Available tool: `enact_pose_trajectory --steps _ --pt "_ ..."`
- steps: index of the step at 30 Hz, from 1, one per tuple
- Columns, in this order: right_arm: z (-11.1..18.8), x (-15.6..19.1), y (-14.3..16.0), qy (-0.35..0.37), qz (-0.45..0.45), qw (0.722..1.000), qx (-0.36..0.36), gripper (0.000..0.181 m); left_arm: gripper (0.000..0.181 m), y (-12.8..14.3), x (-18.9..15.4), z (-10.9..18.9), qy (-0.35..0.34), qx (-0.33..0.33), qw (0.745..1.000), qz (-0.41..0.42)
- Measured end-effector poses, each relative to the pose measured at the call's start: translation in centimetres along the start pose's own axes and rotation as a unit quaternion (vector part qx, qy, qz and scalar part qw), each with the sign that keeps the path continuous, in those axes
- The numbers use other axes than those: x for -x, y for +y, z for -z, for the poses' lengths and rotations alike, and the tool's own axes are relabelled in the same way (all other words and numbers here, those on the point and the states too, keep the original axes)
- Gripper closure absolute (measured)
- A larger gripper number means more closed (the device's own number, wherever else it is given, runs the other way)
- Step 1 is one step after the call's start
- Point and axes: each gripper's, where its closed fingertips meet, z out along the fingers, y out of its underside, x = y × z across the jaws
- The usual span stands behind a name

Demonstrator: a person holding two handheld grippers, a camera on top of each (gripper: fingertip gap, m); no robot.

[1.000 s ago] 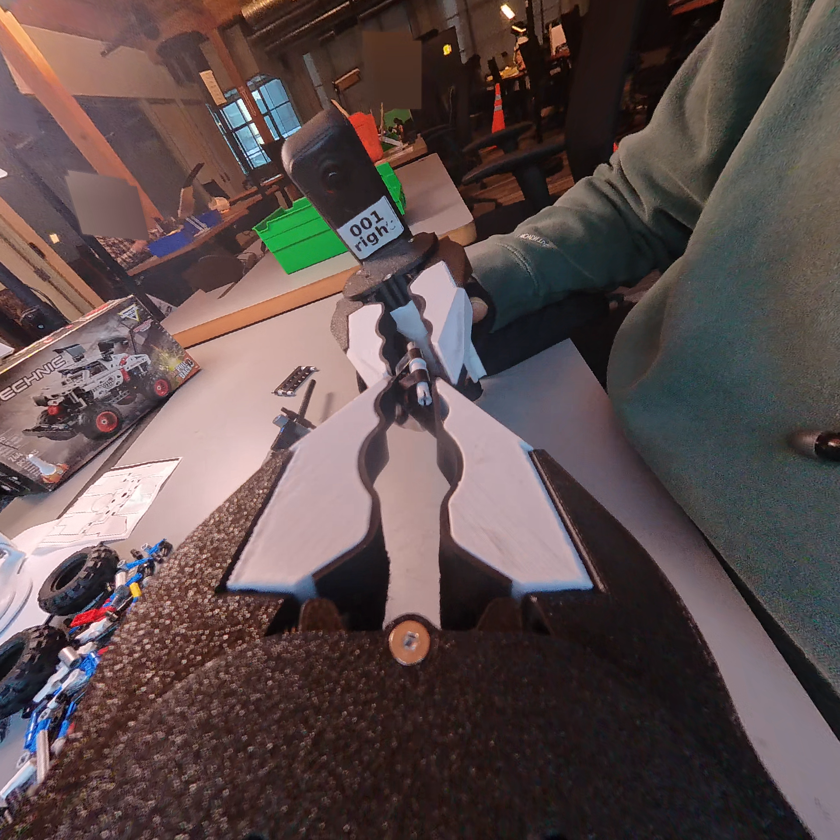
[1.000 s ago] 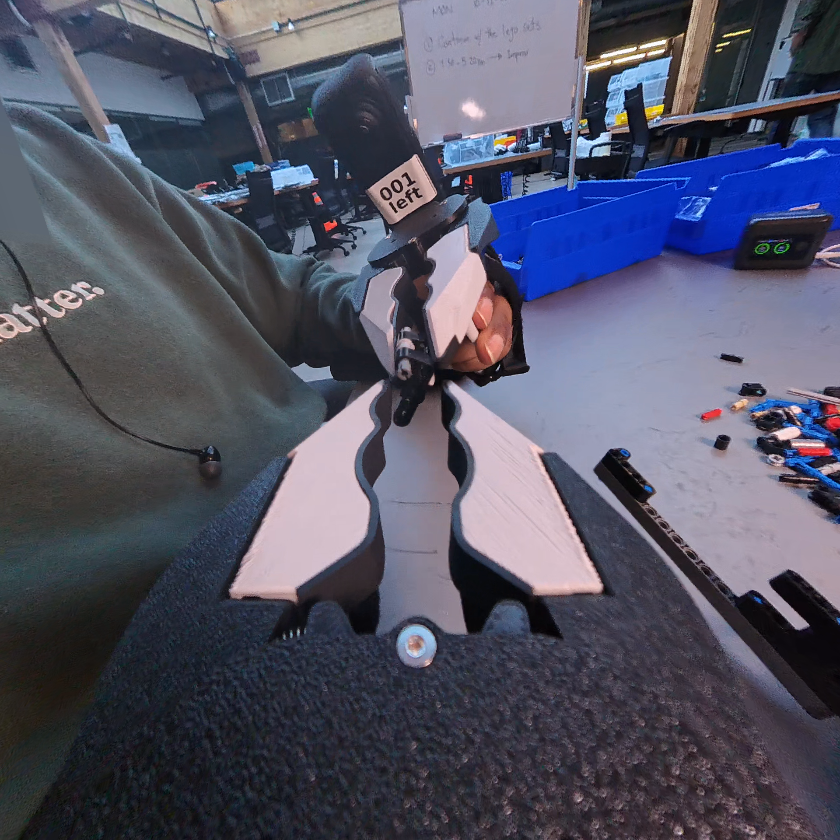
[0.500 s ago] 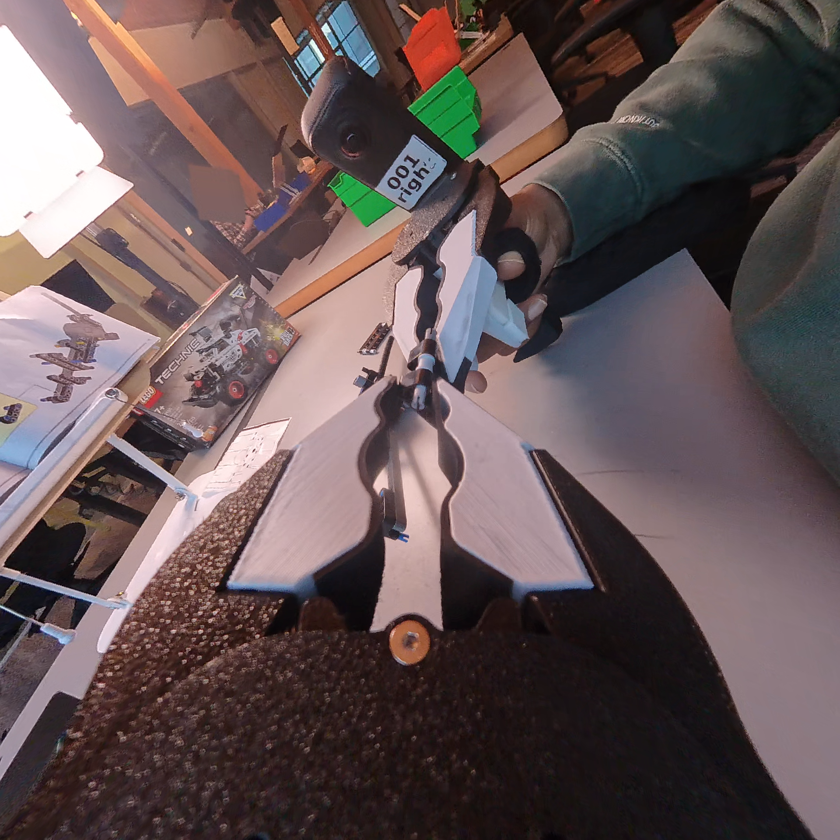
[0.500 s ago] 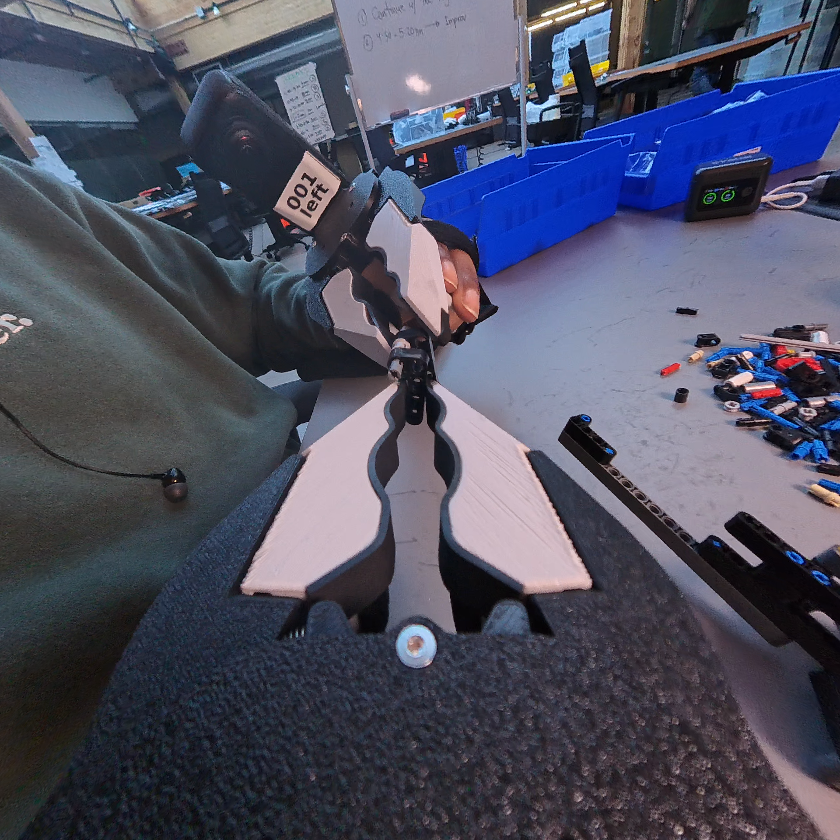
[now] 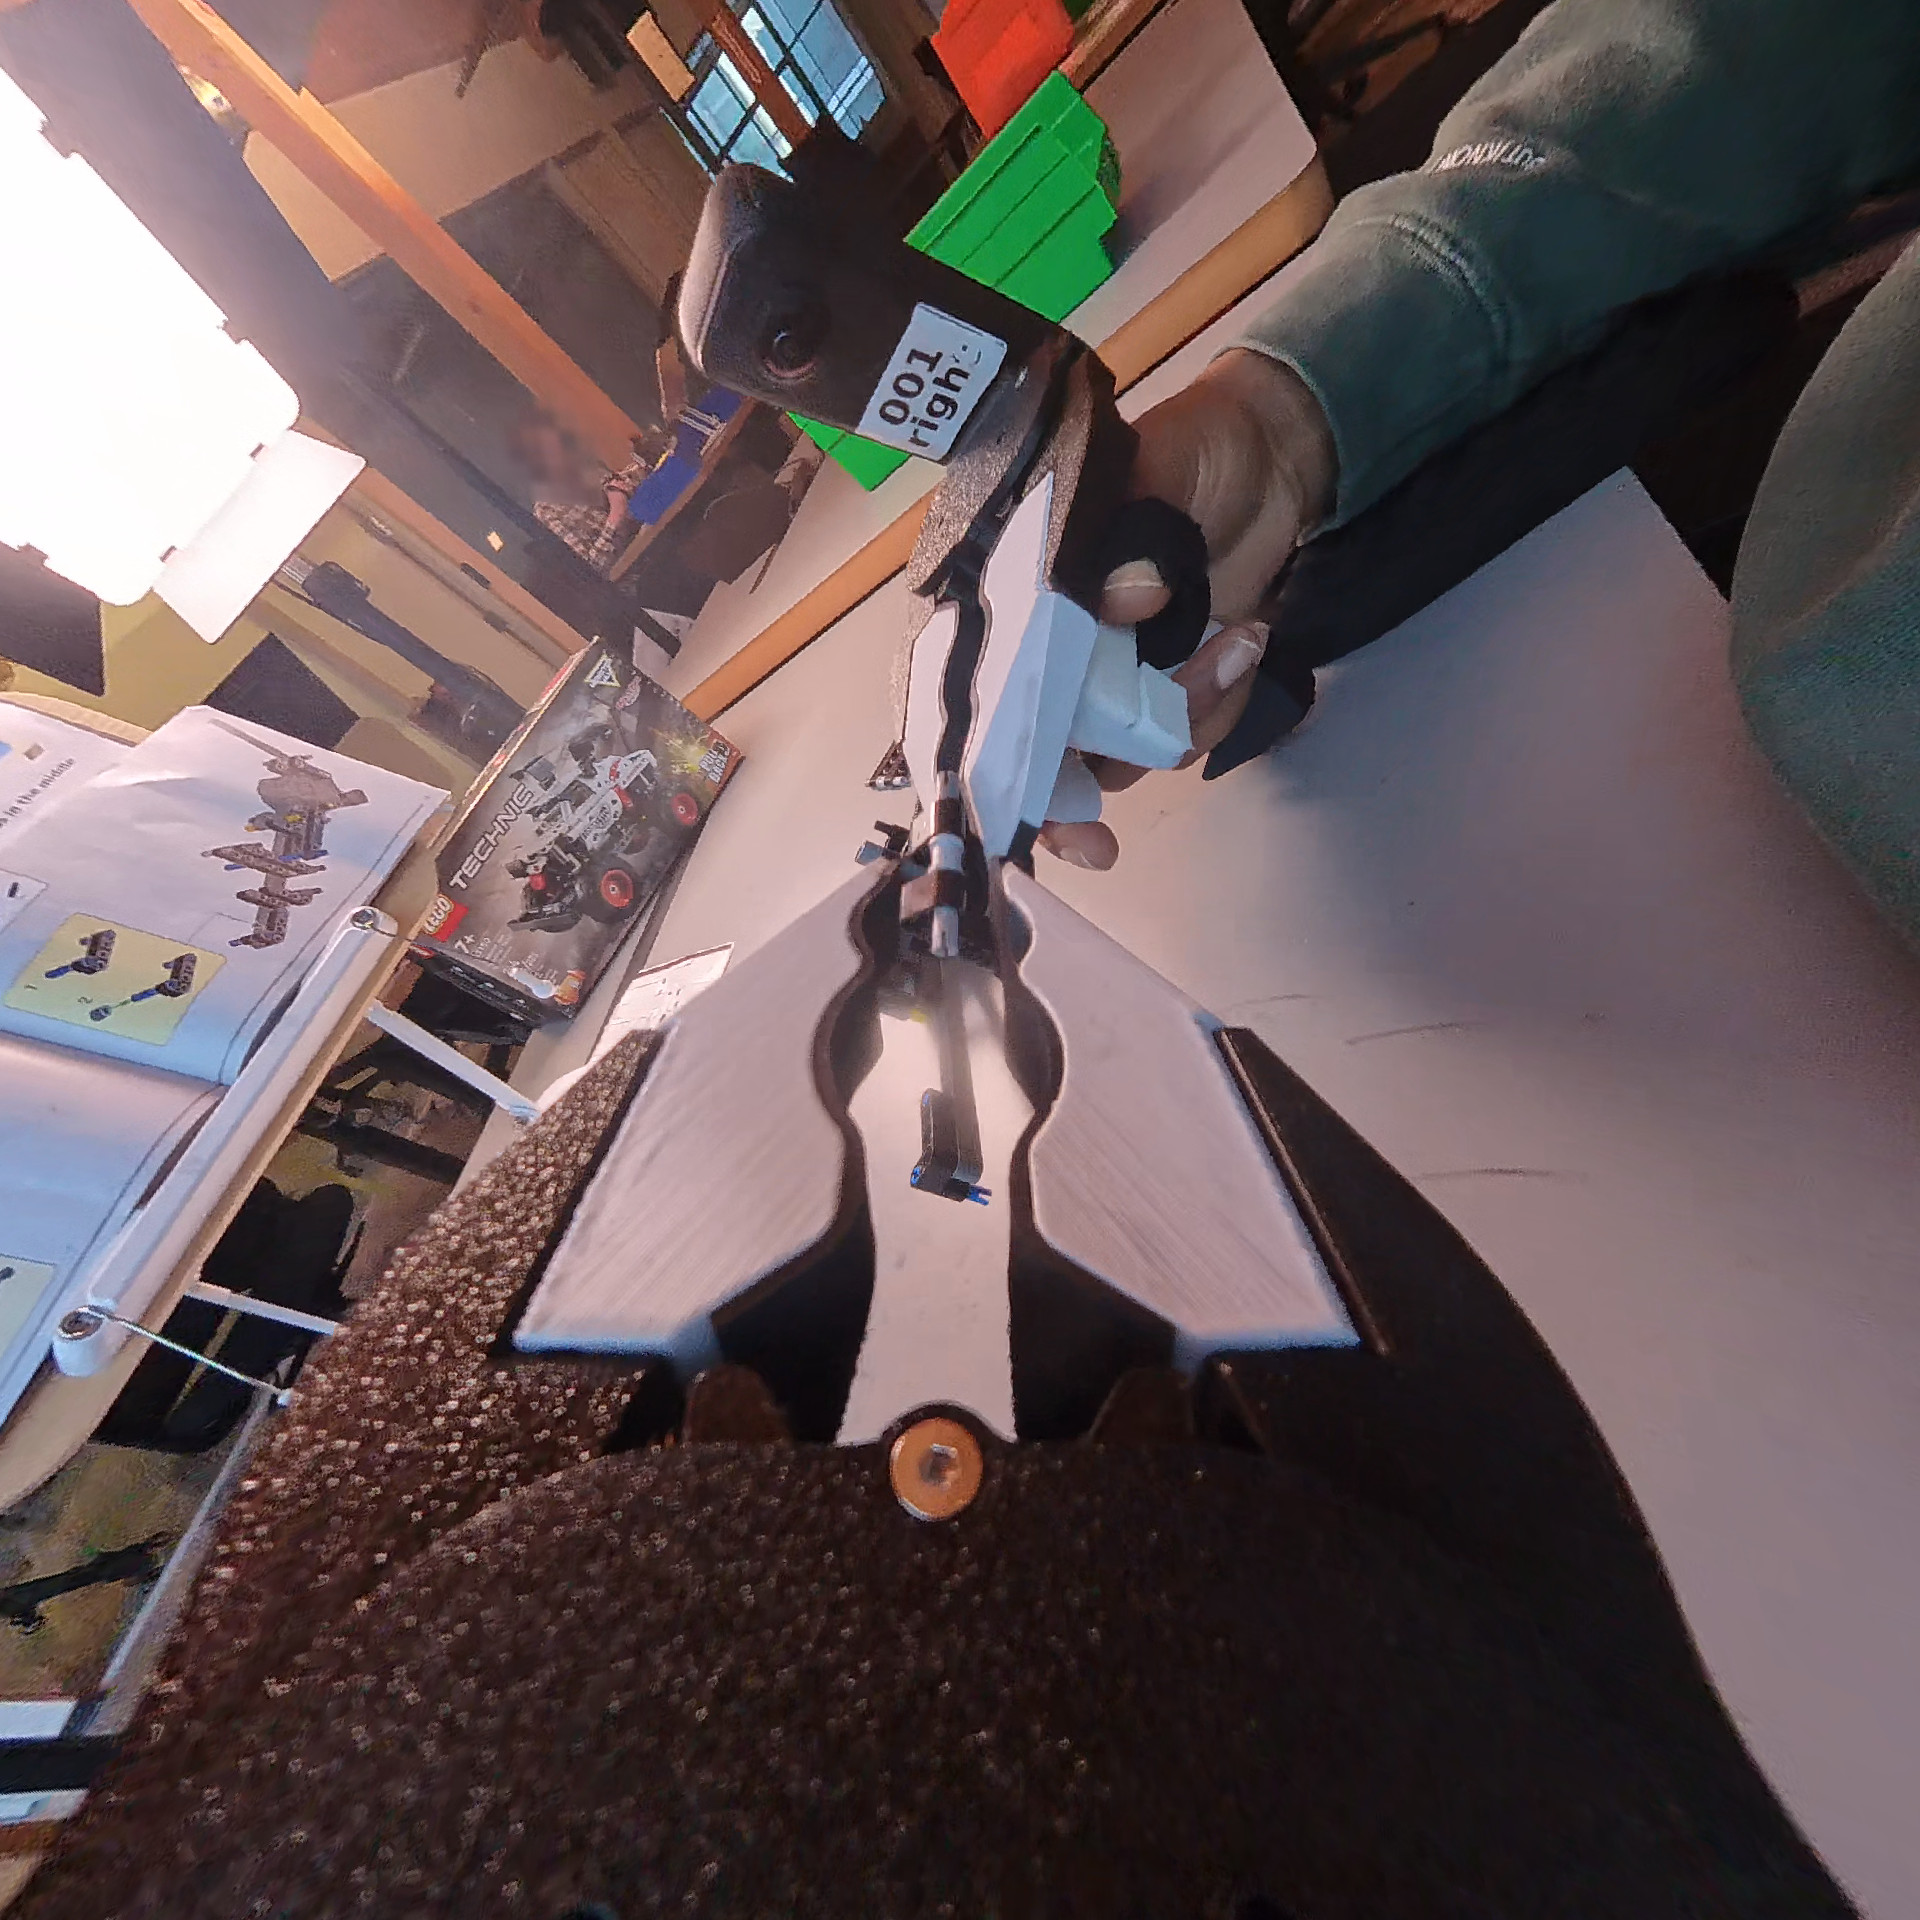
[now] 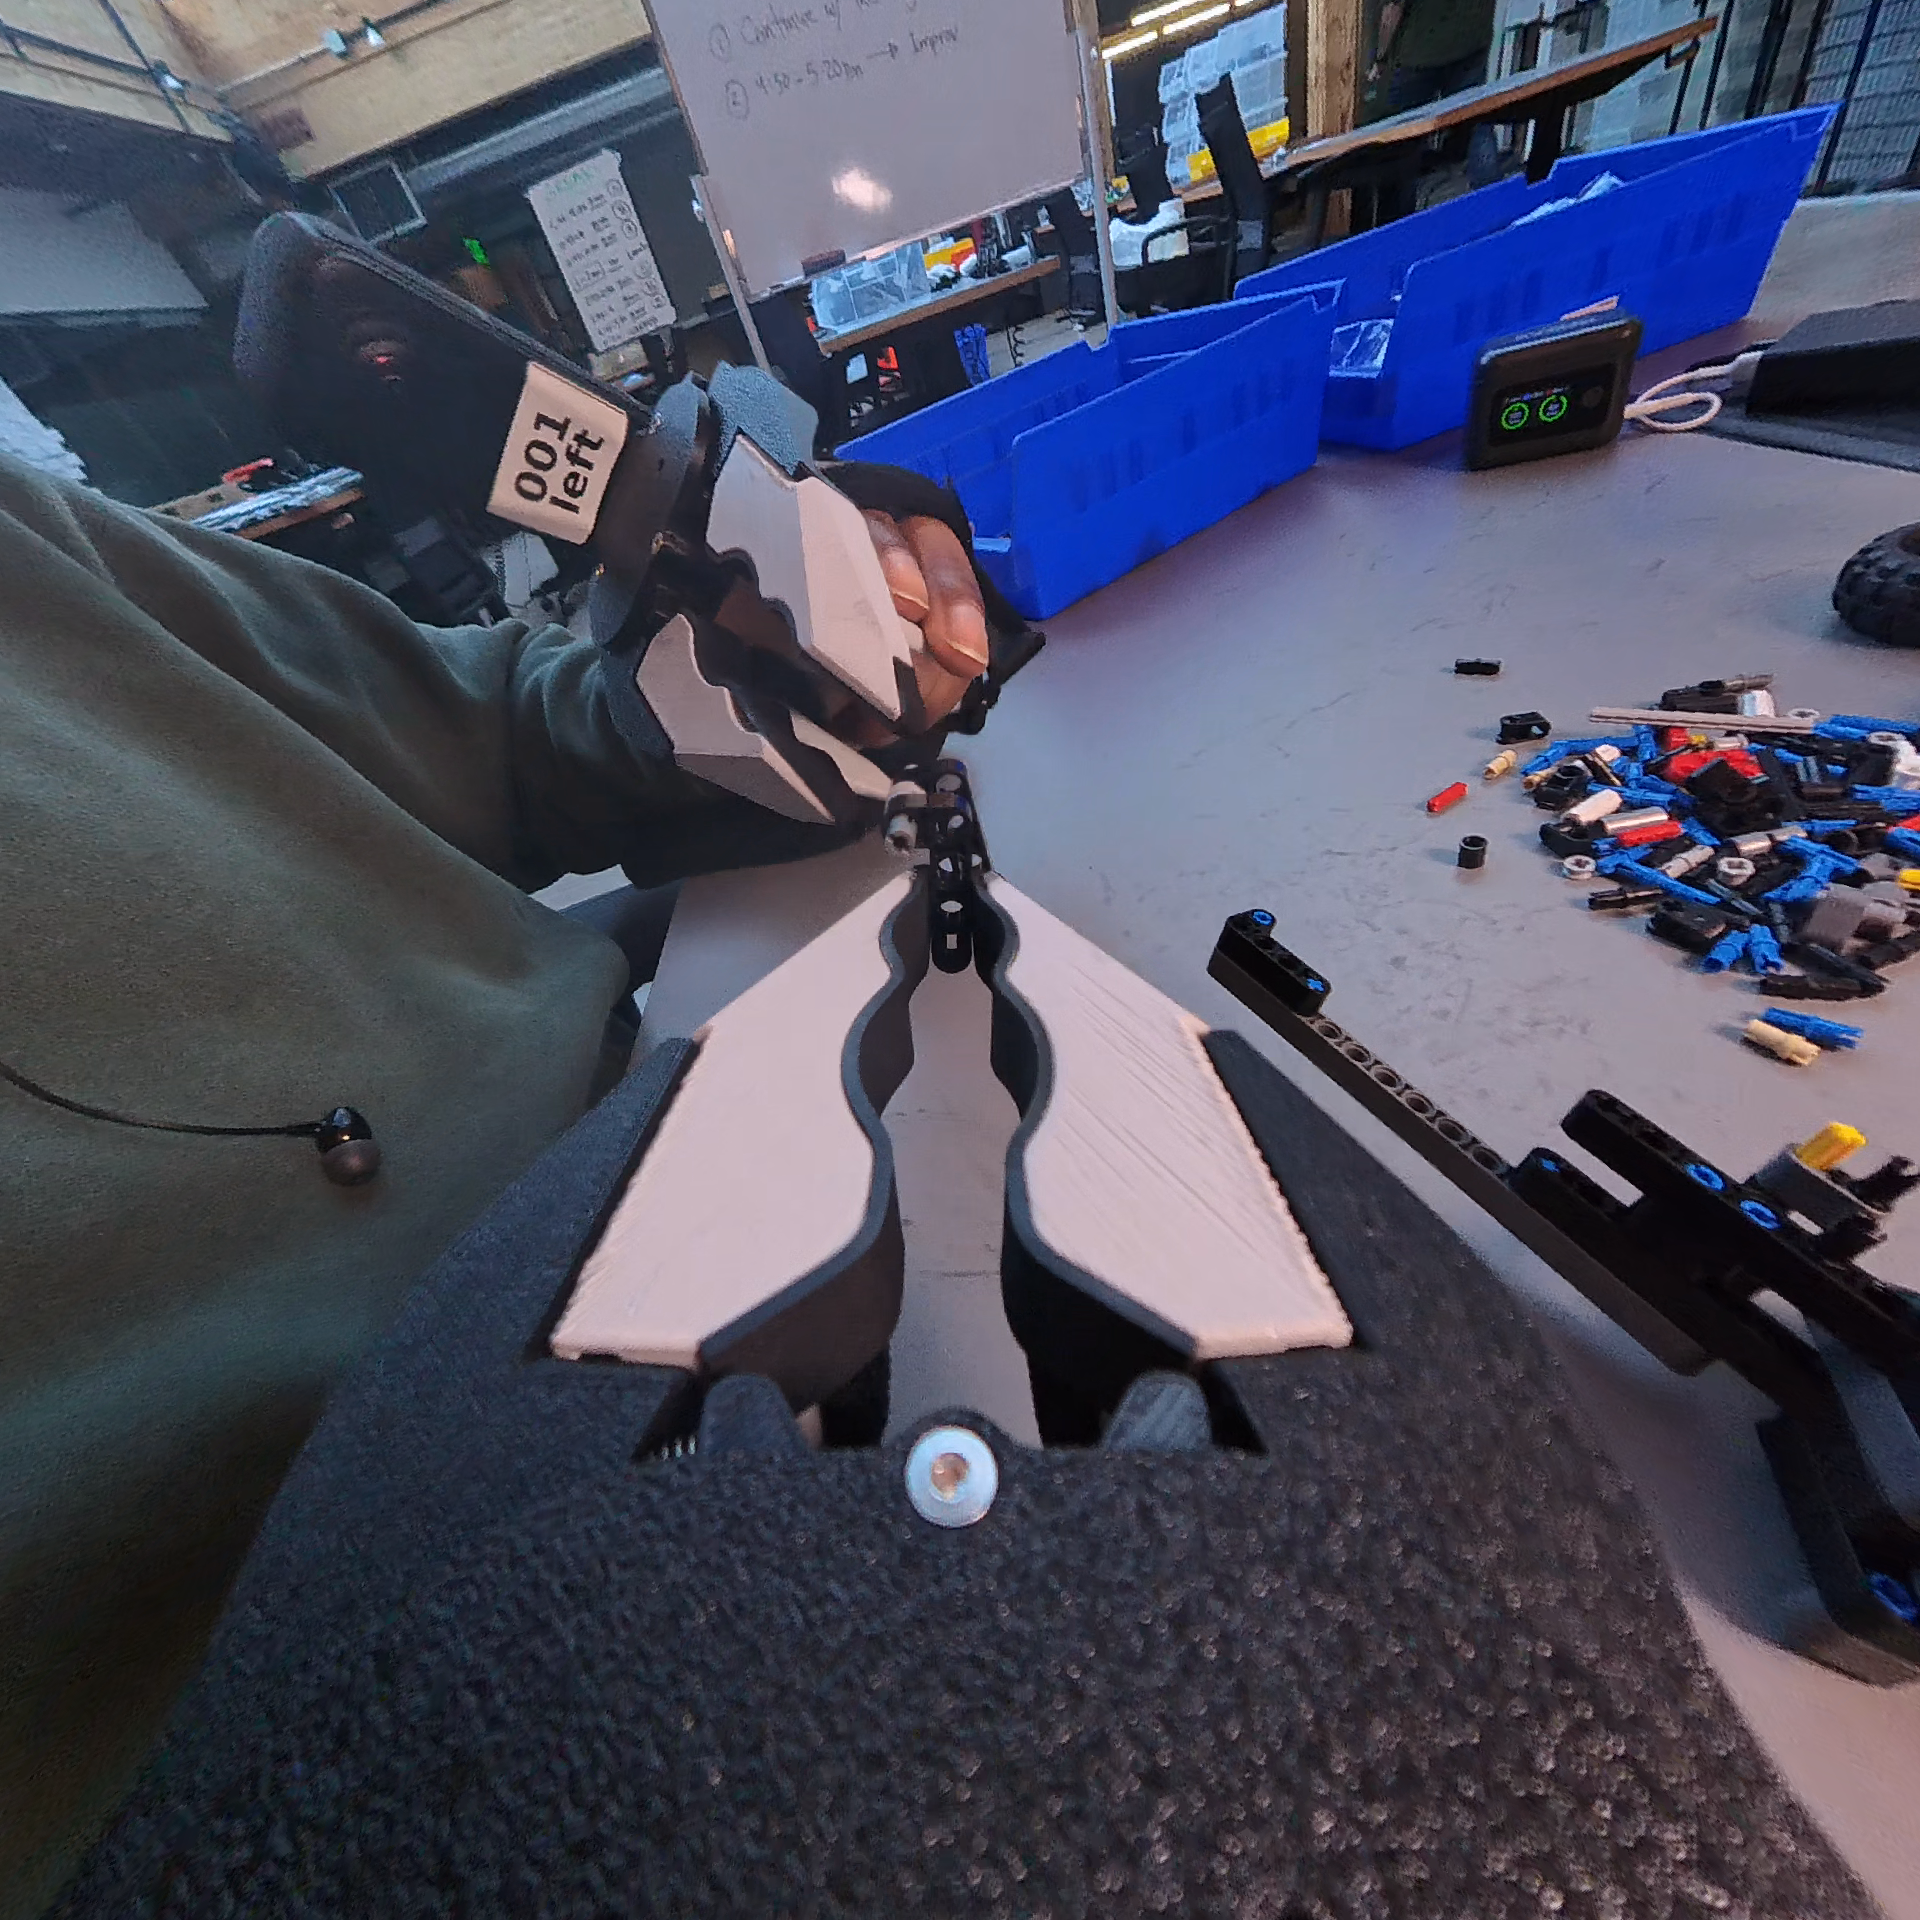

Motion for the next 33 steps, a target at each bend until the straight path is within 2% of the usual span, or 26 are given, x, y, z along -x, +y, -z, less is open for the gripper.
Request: enact_pose_trajectory --steps 4,10,17,22,29,33 --pt "-0.6 -0.1 0.7 0.011 0.006 1.000 0.019 0.175 0.170 1.2 -0.2 -0.4 -0.007 0.041 0.998 -0.037" --pt "-0.8 -0.9 1.3 0.060 0.069 0.995 0.039 0.174 0.173 2.3 -0.6 -0.6 0.004 0.076 0.996 -0.040" --pt "-0.8 0.0 0.8 0.030 0.056 0.998 0.019 0.172 0.175 1.7 -1.3 -0.3 0.042 0.053 0.998 0.004" --pt "-0.7 -0.3 0.5 0.053 0.085 0.995 0.021 0.173 0.174 1.7 -1.1 -0.4 0.063 0.033 0.993 0.095" --pt "-0.6 -1.6 0.8 0.117 0.143 0.982 0.037 0.174 0.175 3.0 -0.8 -1.2 0.021 0.085 0.995 0.046" --pt "-0.6 -2.4 0.8 0.164 0.188 0.967 0.051 0.175 0.176 3.7 -0.5 -1.5 0.002 0.112 0.993 0.045"
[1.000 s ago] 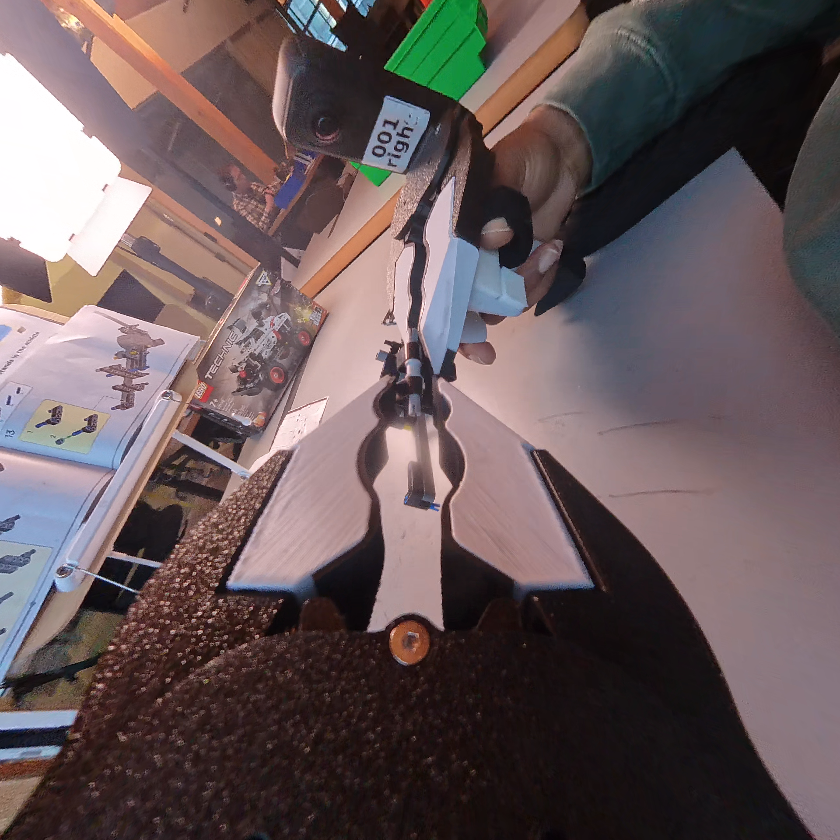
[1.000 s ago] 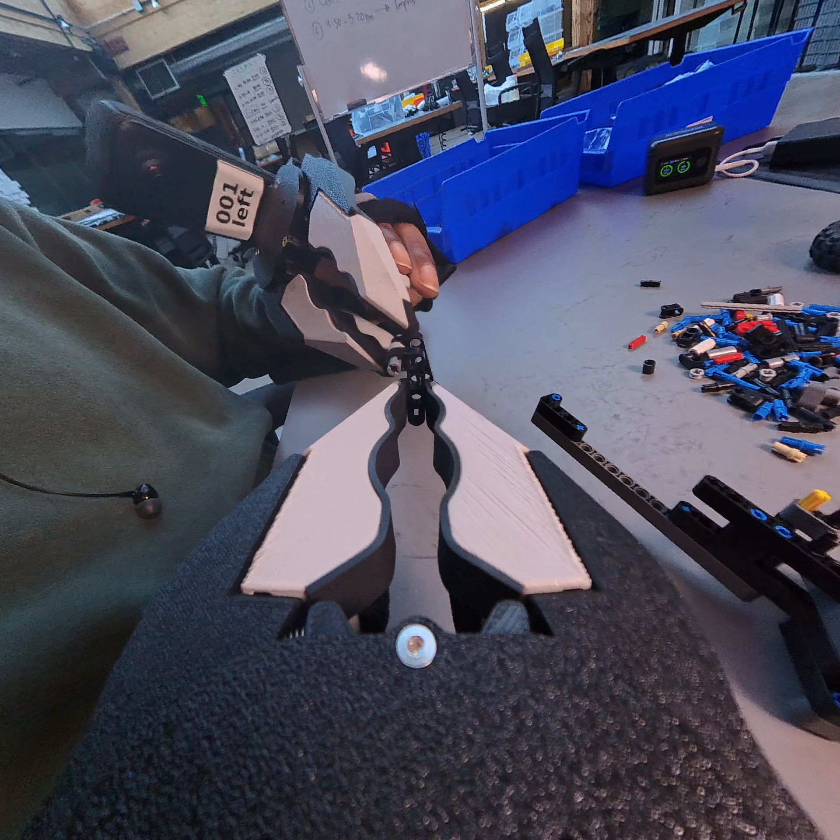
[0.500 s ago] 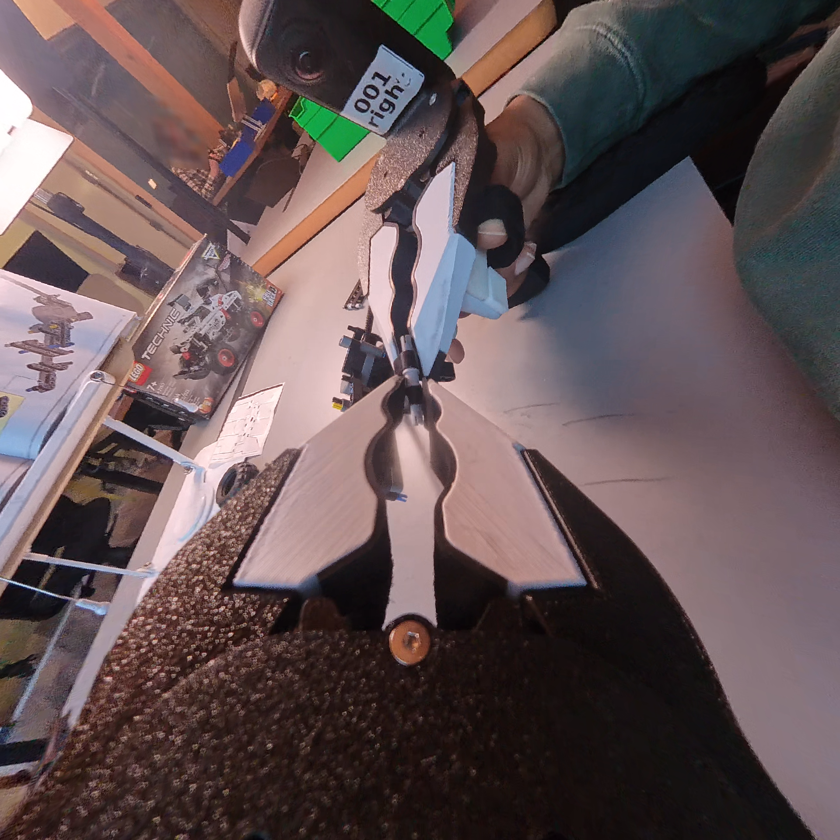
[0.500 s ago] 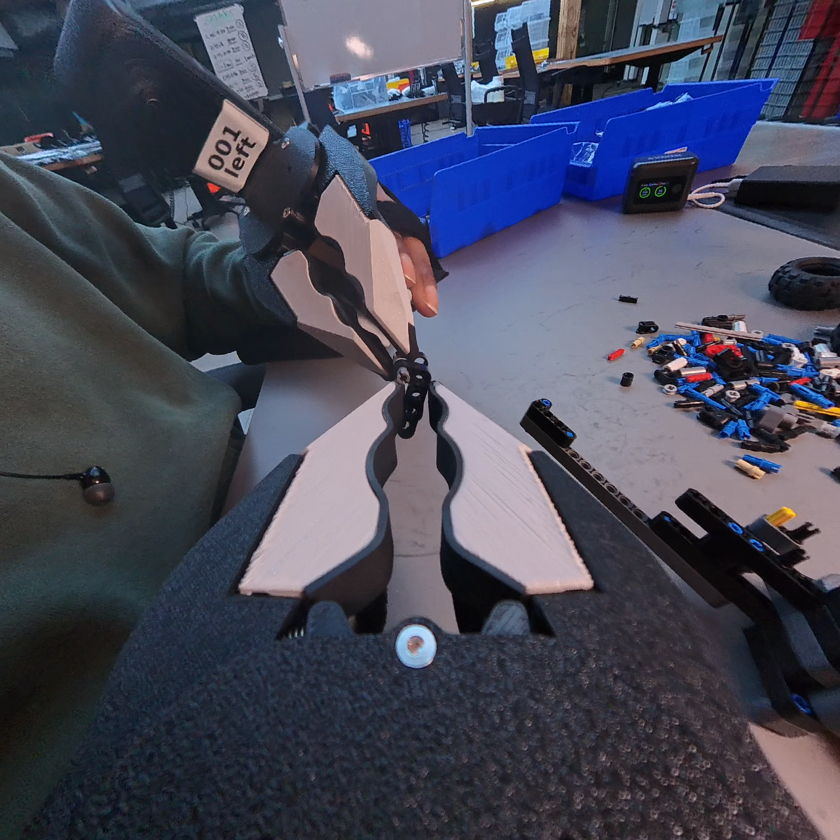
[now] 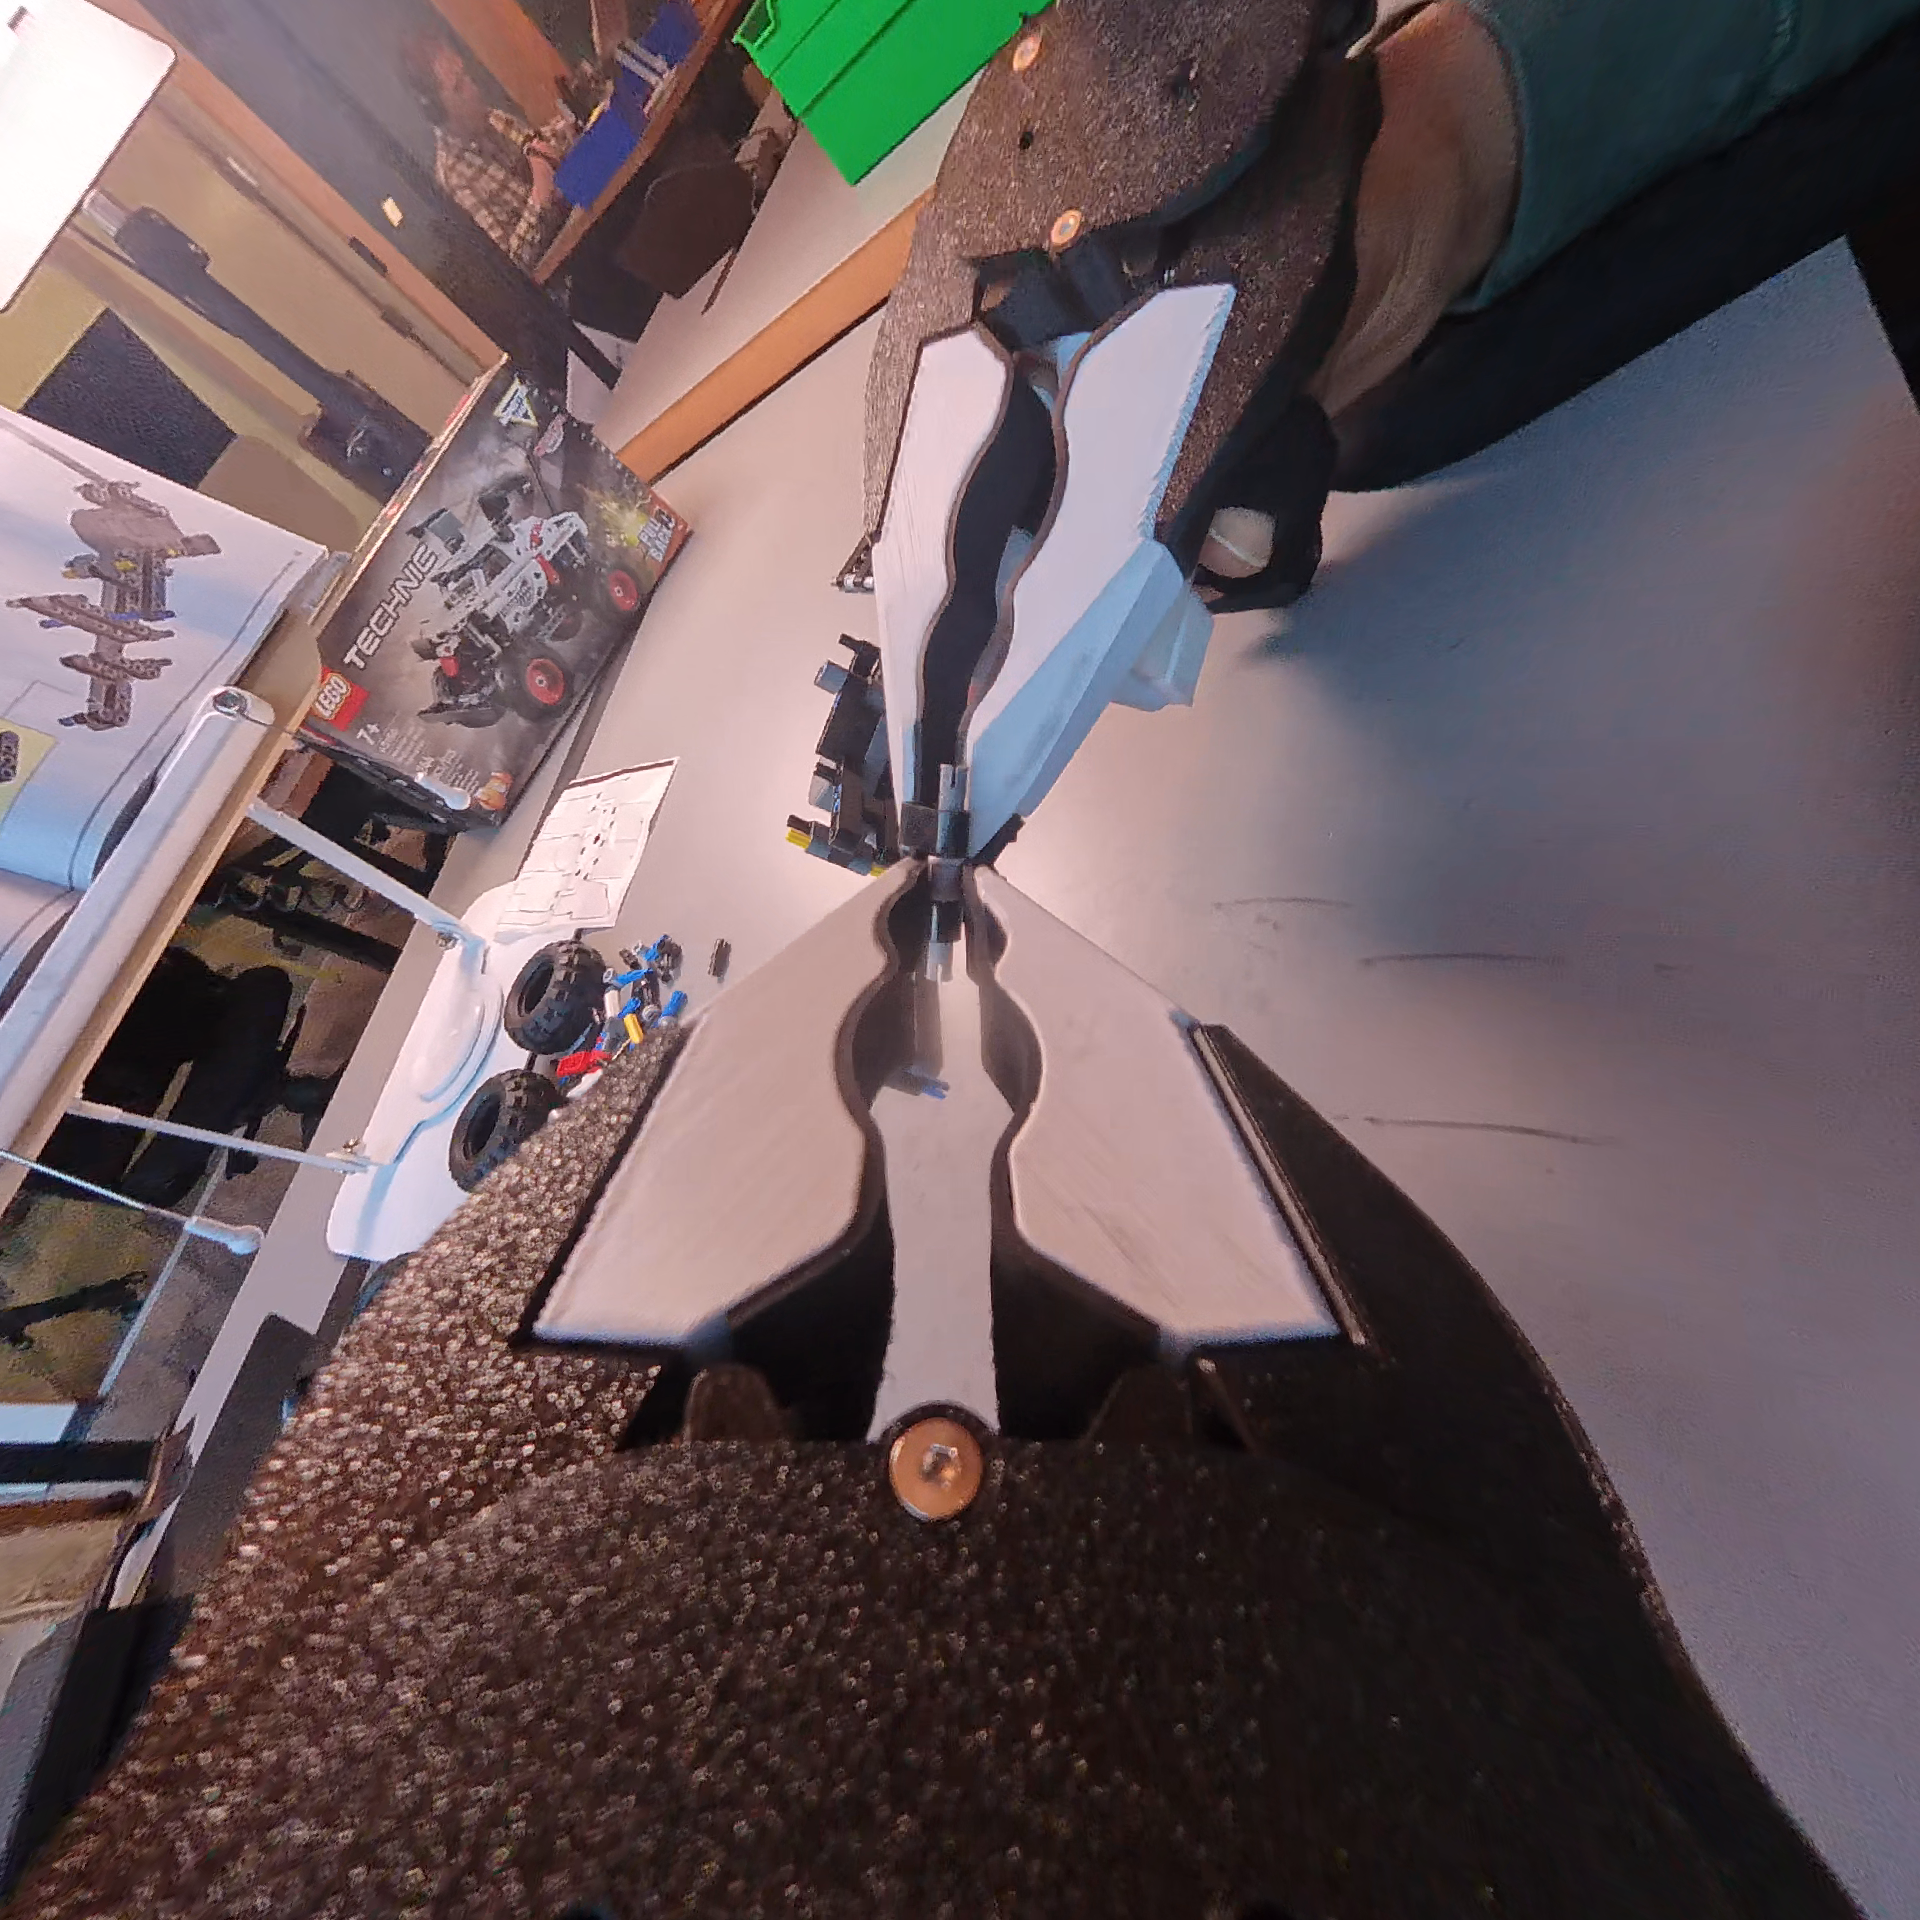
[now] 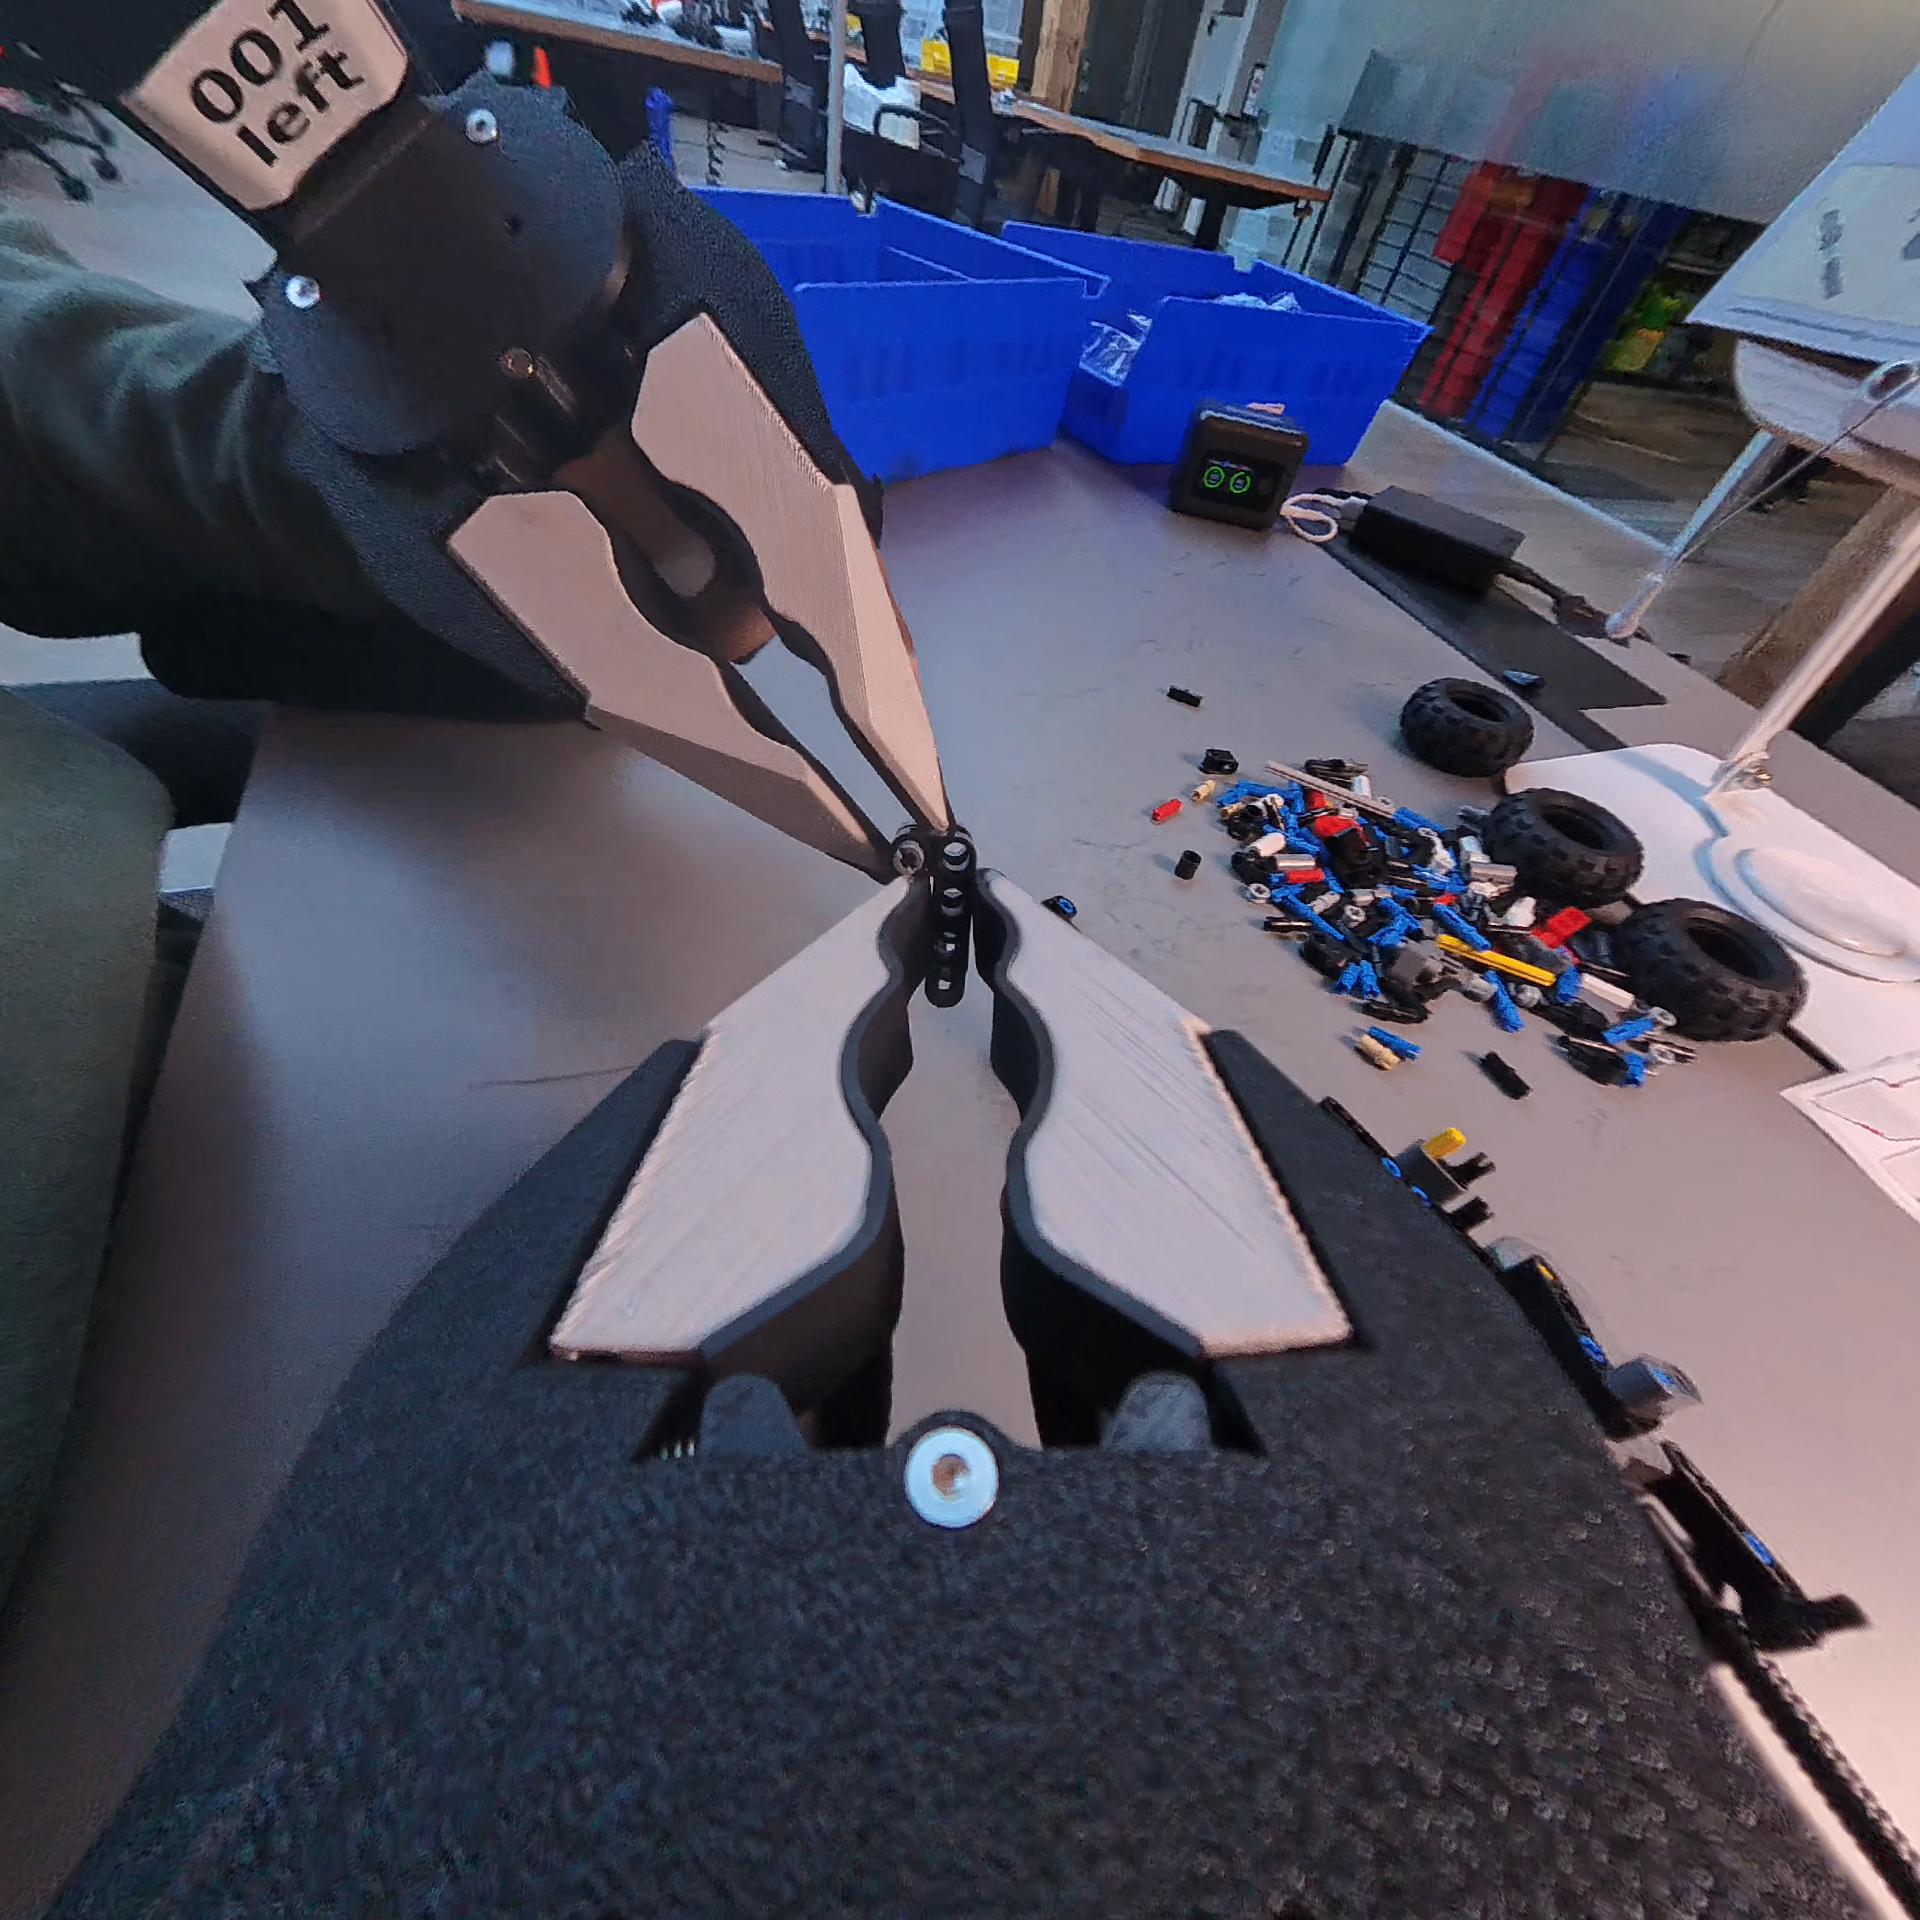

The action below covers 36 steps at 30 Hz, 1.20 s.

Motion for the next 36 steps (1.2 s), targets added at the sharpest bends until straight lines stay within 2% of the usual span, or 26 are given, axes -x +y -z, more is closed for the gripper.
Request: enact_pose_trajectory --steps 4,7,8,9,10,12,14,17,21,27,29,30,32,36 --pt "-0.2 -0.7 0.5 0.035 0.018 0.999 0.019 0.175 0.177 0.7 0.4 -0.5 -0.029 0.039 0.999 -0.020" --pt "-0.3 -0.8 0.8 0.029 -0.007 0.999 0.023 0.176 0.177 1.1 0.3 -0.8 -0.019 0.049 0.999 0.000" --pt "-0.2 -0.9 0.9 0.029 -0.009 0.999 0.023 0.175 0.178 1.9 0.3 -0.9 -0.019 0.068 0.998 -0.003" --pt "0.5 -1.1 -0.4 0.027 -0.019 0.999 -0.016 0.176 0.177 4.1 0.5 -1.0 -0.024 0.116 0.993 -0.015" --pt "1.4 -1.6 -1.6 0.028 -0.039 0.998 -0.038 0.176 0.177 5.6 0.3 -0.9 -0.014 0.132 0.991 -0.001" --pt "1.9 -1.9 -1.1 0.053 0.017 0.998 -0.021 0.176 0.177 3.9 0.6 -0.1 -0.010 0.083 0.996 0.031" --pt "1.7 -1.1 -1.3 0.031 -0.008 0.999 -0.034 0.175 0.177 2.4 1.0 -0.4 -0.004 0.054 0.997 0.051" --pt "2.0 -1.2 -2.4 0.006 -0.041 0.997 -0.064 0.175 0.177 2.5 1.1 -0.6 0.001 0.054 0.997 0.047" --pt "2.7 -0.6 -3.6 -0.036 -0.082 0.990 -0.104 0.175 0.176 3.8 -0.7 -0.9 0.065 0.066 0.989 0.119" --pt "3.1 0.2 -4.4 -0.091 -0.137 0.977 -0.135 0.175 0.176 2.8 -3.1 -0.7 0.181 0.043 0.953 0.239" --pt "3.1 0.4 -4.3 -0.107 -0.152 0.973 -0.138 0.175 0.174 3.0 -3.4 -0.7 0.195 0.046 0.945 0.259" --pt "3.0 0.5 -4.2 -0.112 -0.159 0.971 -0.137 0.174 0.167 3.0 -3.1 -0.7 0.191 0.044 0.945 0.260" --pt "2.9 0.7 -4.1 -0.124 -0.167 0.969 -0.136 0.174 0.161 2.2 -1.9 -0.3 0.171 0.013 0.950 0.261" --pt "2.6 1.1 -3.9 -0.133 -0.171 0.967 -0.132 0.174 0.164 -1.9 -0.2 1.6 0.166 -0.100 0.942 0.274"
